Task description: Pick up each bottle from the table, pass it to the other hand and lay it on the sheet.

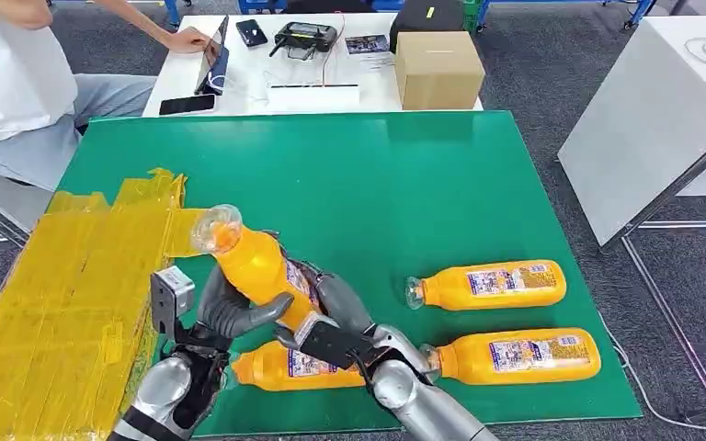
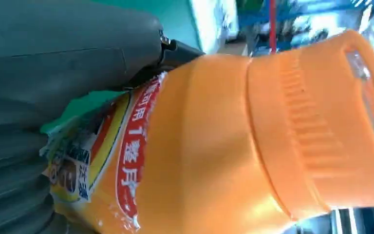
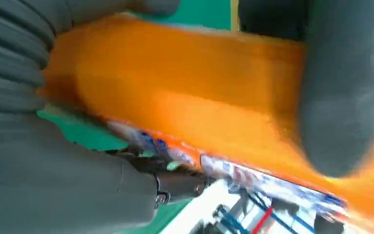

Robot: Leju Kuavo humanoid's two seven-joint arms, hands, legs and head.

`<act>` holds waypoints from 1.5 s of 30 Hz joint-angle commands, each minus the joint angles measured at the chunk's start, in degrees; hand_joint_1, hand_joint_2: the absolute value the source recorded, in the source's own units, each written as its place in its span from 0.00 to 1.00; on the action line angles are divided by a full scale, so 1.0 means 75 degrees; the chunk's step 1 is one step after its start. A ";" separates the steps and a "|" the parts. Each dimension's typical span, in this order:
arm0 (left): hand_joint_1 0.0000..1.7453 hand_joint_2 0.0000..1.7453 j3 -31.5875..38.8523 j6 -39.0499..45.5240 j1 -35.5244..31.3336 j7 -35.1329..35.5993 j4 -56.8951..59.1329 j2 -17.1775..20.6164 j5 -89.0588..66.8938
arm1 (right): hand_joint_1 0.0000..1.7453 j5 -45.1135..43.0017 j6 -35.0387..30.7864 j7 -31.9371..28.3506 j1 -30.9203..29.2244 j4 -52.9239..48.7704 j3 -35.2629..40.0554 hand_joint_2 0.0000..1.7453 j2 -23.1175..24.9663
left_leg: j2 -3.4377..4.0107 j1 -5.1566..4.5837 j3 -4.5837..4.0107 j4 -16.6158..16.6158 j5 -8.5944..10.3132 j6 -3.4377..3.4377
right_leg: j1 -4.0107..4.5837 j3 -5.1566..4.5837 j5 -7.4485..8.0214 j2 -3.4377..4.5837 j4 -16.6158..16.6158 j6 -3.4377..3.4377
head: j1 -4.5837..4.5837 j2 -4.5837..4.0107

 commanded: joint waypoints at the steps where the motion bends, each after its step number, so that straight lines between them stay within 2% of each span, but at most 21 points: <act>1: 1.00 1.00 0.0770 0.2262 -0.0373 -0.0396 -0.0051 0.0200 -0.1892 | 0.00 -0.0115 -0.0845 -0.0177 0.0197 -0.1171 -0.0706 1.00 -0.0317 | -0.0004 0.0008 0.0028 0.0003 -0.0015 -0.0004 | 0.0008 0.0031 -0.0012 -0.0001 -0.0003 -0.0008 | -0.0006 0.0000; 6: 1.00 1.00 0.0891 0.2422 -0.0388 -0.0384 -0.0153 0.0291 -0.2081 | 0.00 -0.0110 -0.0882 -0.0190 0.0284 -0.1433 -0.0826 1.00 -0.0377 | -0.0003 0.0006 0.0022 0.0002 -0.0011 -0.0001 | 0.0005 0.0025 -0.0010 -0.0004 -0.0004 -0.0005 | 0.0000 0.0000; 10: 1.00 1.00 0.1109 0.3439 -0.0441 -0.0197 -0.0195 0.0593 -0.3831 | 0.00 -0.0037 -0.1505 -0.0475 0.0599 -0.2151 -0.1203 1.00 -0.0386 | -0.0010 0.0004 0.0012 0.0001 -0.0005 -0.0003 | 0.0003 0.0015 -0.0008 -0.0011 -0.0002 -0.0005 | 0.0000 0.0000; 13: 1.00 1.00 0.1301 0.3770 -0.0518 0.0346 -0.0186 0.0921 -0.5729 | 0.00 0.0159 -0.1903 -0.0586 0.0876 -0.2932 -0.1426 1.00 -0.0450 | -0.0006 0.0004 0.0008 0.0001 -0.0005 -0.0004 | 0.0003 0.0010 -0.0008 -0.0008 0.0001 -0.0007 | -0.0003 0.0000; 15: 1.00 1.00 0.1311 0.3595 -0.0671 0.1051 0.0006 0.1207 -0.7516 | 0.00 0.0198 -0.2026 -0.0594 0.1082 -0.3448 -0.1486 1.00 -0.0460 | -0.0009 0.0006 0.0016 0.0004 -0.0009 -0.0005 | 0.0006 0.0018 -0.0013 -0.0009 0.0003 -0.0009 | 0.0000 0.0000; 18: 1.00 1.00 0.1350 0.3597 -0.0716 0.1053 0.0050 0.1205 -0.7520 | 0.00 0.0222 -0.2022 -0.0589 0.1104 -0.3561 -0.1463 1.00 -0.0479 | -0.0010 0.0008 0.0022 0.0003 -0.0011 -0.0006 | 0.0008 0.0024 -0.0014 -0.0010 0.0000 -0.0010 | 0.0000 0.0000; 19: 1.00 1.00 0.1243 0.3517 -0.0827 0.1275 0.0289 0.1361 -0.8294 | 0.00 0.0225 -0.2050 -0.0590 0.1113 -0.3566 -0.1450 1.00 -0.0470 | -0.0006 0.0003 0.0014 -0.0001 -0.0004 -0.0003 | 0.0003 0.0013 -0.0007 -0.0007 -0.0001 -0.0005 | -0.0003 0.0000; 20: 1.00 1.00 0.1113 0.3252 -0.0967 0.1745 0.0544 0.1565 -0.9317 | 0.00 0.0259 -0.2049 -0.0624 0.1110 -0.3627 -0.1416 1.00 -0.0496 | -0.0004 0.0003 0.0011 -0.0003 -0.0002 -0.0003 | 0.0004 0.0009 -0.0004 -0.0004 -0.0003 -0.0004 | -0.0003 0.0000; 24: 1.00 1.00 0.0590 0.2250 -0.1677 0.2579 0.2019 0.1865 -1.0840 | 0.00 0.0313 -0.1871 -0.0576 0.1092 -0.3940 -0.1340 1.00 -0.0511 | -0.0026 0.0005 0.0027 -0.0006 -0.0001 -0.0003 | 0.0004 0.0031 -0.0010 -0.0026 -0.0006 -0.0006 | 0.0003 0.0000; 26: 1.00 1.00 0.0375 0.2059 -0.1964 0.2654 0.2727 0.1849 -1.1061 | 0.00 0.0322 -0.1763 -0.0533 0.1027 -0.3933 -0.1285 1.00 -0.0500 | -0.0026 0.0005 0.0031 -0.0007 0.0000 -0.0004 | 0.0004 0.0034 -0.0010 -0.0028 -0.0006 -0.0008 | -0.0003 0.0000; 33: 1.00 1.00 0.0270 0.2058 -0.2104 0.2741 0.3134 0.1829 -1.1161 | 0.00 0.0328 -0.1723 -0.0512 0.0992 -0.3908 -0.1258 1.00 -0.0474 | -0.0018 0.0003 0.0023 -0.0007 0.0002 -0.0003 | 0.0002 0.0022 -0.0006 -0.0020 -0.0005 -0.0006 | 0.0000 0.0000; 35: 1.00 1.00 0.0172 0.1996 -0.2259 0.2752 0.3744 0.1765 -1.1171 | 0.00 0.0332 -0.1646 -0.0491 0.0925 -0.3841 -0.1181 1.00 -0.0455 | -0.0021 0.0004 0.0026 -0.0007 0.0002 -0.0004 | 0.0003 0.0027 -0.0007 -0.0021 -0.0006 -0.0007 | 0.0000 0.0000; 36: 1.00 1.00 0.0124 0.1823 -0.2854 0.2960 0.5541 0.1681 -1.1110 | 0.00 0.0201 -0.1482 -0.0496 0.0799 -0.3681 -0.1013 1.00 -0.0451 | -0.0021 0.0001 0.0029 -0.0011 0.0005 -0.0002 | -0.0001 0.0028 -0.0006 -0.0020 -0.0007 -0.0007 | -0.0003 0.0000; 45: 1.00 1.00 0.0531 0.2127 -0.3571 0.3290 0.7644 0.1644 -1.1004 | 0.00 0.0201 -0.1372 -0.0485 0.0614 -0.3360 -0.0619 1.00 -0.0424 | 0.0010 0.0008 0.0026 -0.0004 0.0000 -0.0004 | 0.0008 0.0023 -0.0001 0.0012 -0.0002 -0.0008 | 0.0000 0.0000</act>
